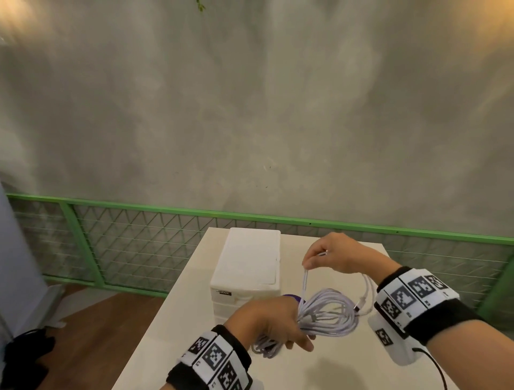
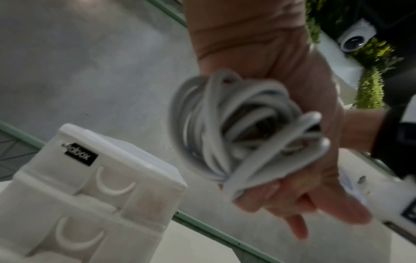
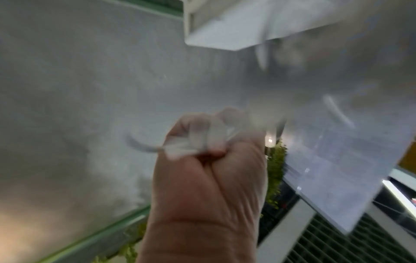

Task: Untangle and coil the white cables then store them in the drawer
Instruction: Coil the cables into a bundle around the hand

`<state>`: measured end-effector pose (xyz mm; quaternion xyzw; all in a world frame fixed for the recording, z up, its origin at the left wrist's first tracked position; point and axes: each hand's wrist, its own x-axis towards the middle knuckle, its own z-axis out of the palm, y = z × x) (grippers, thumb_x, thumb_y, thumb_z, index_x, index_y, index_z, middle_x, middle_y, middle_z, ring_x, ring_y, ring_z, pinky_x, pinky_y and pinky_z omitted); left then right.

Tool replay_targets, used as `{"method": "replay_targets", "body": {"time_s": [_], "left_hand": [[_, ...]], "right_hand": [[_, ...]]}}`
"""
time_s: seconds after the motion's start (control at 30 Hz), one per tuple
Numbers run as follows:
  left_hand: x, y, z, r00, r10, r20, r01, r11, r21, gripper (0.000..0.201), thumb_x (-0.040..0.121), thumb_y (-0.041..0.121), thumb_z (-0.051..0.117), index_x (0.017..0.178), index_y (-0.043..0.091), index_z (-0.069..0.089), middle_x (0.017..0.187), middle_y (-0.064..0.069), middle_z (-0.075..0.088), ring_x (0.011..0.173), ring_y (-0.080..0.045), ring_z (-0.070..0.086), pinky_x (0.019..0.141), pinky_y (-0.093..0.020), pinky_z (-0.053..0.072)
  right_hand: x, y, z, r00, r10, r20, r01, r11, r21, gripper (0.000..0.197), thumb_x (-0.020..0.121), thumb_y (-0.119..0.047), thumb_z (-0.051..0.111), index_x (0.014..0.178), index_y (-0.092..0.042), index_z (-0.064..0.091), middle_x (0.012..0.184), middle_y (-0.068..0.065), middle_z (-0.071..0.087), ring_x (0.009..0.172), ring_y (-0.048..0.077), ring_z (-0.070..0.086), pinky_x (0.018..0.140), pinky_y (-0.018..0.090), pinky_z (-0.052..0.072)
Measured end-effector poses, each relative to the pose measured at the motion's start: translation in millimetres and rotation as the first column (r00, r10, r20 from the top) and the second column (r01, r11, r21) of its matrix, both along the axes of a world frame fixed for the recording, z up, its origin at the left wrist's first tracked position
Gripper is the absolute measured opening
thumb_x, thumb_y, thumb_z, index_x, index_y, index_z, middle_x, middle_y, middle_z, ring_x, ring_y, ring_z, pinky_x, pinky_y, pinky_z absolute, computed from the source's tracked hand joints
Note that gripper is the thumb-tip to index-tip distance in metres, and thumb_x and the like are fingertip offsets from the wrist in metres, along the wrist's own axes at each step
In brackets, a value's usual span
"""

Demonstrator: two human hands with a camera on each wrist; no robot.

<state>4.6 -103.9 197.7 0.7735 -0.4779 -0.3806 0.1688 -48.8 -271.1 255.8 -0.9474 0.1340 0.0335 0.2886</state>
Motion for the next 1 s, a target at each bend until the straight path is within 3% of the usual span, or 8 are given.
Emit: {"method": "replay_targets", "body": {"time_s": [0.13,0.23,0.33,0.43,0.57,0.7,0.83,1.0], "left_hand": [[7.7,2.1,11.4,0.996,0.090,-0.012,-0.090,0.978,-0.191,0.008,0.079,0.018,0.069,0.077,0.021,0.062,0.062,0.005,0.060,0.047,0.004,0.054,0.059,-0.018,0.047],[20.7,3.6,15.9,0.977,0.214,-0.016,-0.207,0.920,-0.332,0.025,0.075,0.018,0.072,0.093,0.019,0.055,0.083,0.000,0.065,0.063,-0.008,0.062,0.065,-0.024,0.053],[27.4,3.8,15.6,0.932,0.335,-0.137,-0.361,0.842,-0.401,0.050,0.073,0.016,0.075,0.109,0.023,0.040,0.103,-0.003,0.063,0.070,-0.012,0.064,0.061,-0.024,0.054],[29.1,3.7,16.0,0.875,0.406,-0.264,-0.485,0.731,-0.480,0.040,0.078,0.012,0.071,0.107,0.022,0.045,0.082,0.003,0.063,0.053,-0.006,0.060,0.057,-0.024,0.053],[39.1,7.0,14.0,0.793,0.477,-0.380,-0.610,0.637,-0.472,0.017,0.080,0.010,0.069,0.091,0.014,0.055,0.061,-0.002,0.060,0.044,-0.008,0.055,0.054,-0.026,0.050],[48.1,13.3,9.8,0.742,0.413,-0.528,-0.637,0.679,-0.365,0.011,0.082,0.014,0.069,0.081,0.012,0.059,0.050,0.000,0.060,0.046,-0.014,0.051,0.052,-0.025,0.047],[47.2,11.7,7.2,0.775,0.440,-0.454,-0.608,0.717,-0.342,0.013,0.085,0.024,0.065,0.079,0.015,0.059,0.050,0.002,0.058,0.043,-0.011,0.049,0.046,-0.022,0.044],[43.7,8.3,0.1,0.820,0.463,-0.336,-0.560,0.769,-0.308,0.026,0.090,0.037,0.057,0.074,0.017,0.056,0.056,0.002,0.056,0.041,-0.007,0.047,0.049,-0.021,0.043]], "right_hand": [[-6.3,-14.9,-17.3,0.999,-0.008,-0.053,0.008,1.000,0.003,0.015,0.087,-0.018,0.061,0.079,-0.024,0.072,0.076,-0.005,0.068,0.061,0.005,0.051,0.062,0.017,0.043],[-14.7,-15.7,-36.2,0.993,-0.064,-0.101,0.074,0.993,0.090,0.035,0.090,-0.005,0.051,0.059,-0.022,0.058,0.044,-0.006,0.052,0.041,0.008,0.038,0.050,0.024,0.038],[-22.0,-0.7,-53.4,0.994,-0.065,-0.090,0.093,0.933,0.348,0.026,0.093,-0.032,0.051,0.076,-0.021,0.067,0.041,-0.009,0.041,0.040,0.009,0.032,0.045,0.023,0.032],[-26.0,19.9,-59.2,0.998,-0.028,-0.056,0.050,0.895,0.443,0.039,0.087,-0.054,0.043,0.093,-0.027,0.070,0.048,-0.007,0.034,0.045,0.010,0.031,0.046,0.023,0.030],[-32.5,35.7,-58.5,0.998,0.060,-0.005,-0.051,0.890,0.453,0.029,0.093,-0.045,0.041,0.109,-0.035,0.064,0.056,-0.003,0.033,0.047,0.008,0.031,0.044,0.018,0.031],[-37.7,43.4,-52.9,0.997,0.076,-0.027,-0.055,0.882,0.468,0.022,0.096,-0.033,0.043,0.102,-0.038,0.063,0.053,-0.009,0.035,0.045,0.005,0.032,0.046,0.018,0.032],[-42.6,47.6,-50.2,0.993,0.109,-0.039,-0.080,0.890,0.449,0.022,0.094,-0.035,0.047,0.087,-0.033,0.067,0.048,-0.016,0.044,0.044,0.002,0.036,0.048,0.015,0.030],[-41.1,49.7,-40.3,0.991,0.022,0.131,-0.057,0.962,0.269,0.031,0.084,-0.023,0.063,0.054,-0.033,0.062,0.087,-0.007,0.048,0.079,0.011,0.053,0.075,0.026,0.046]]}}
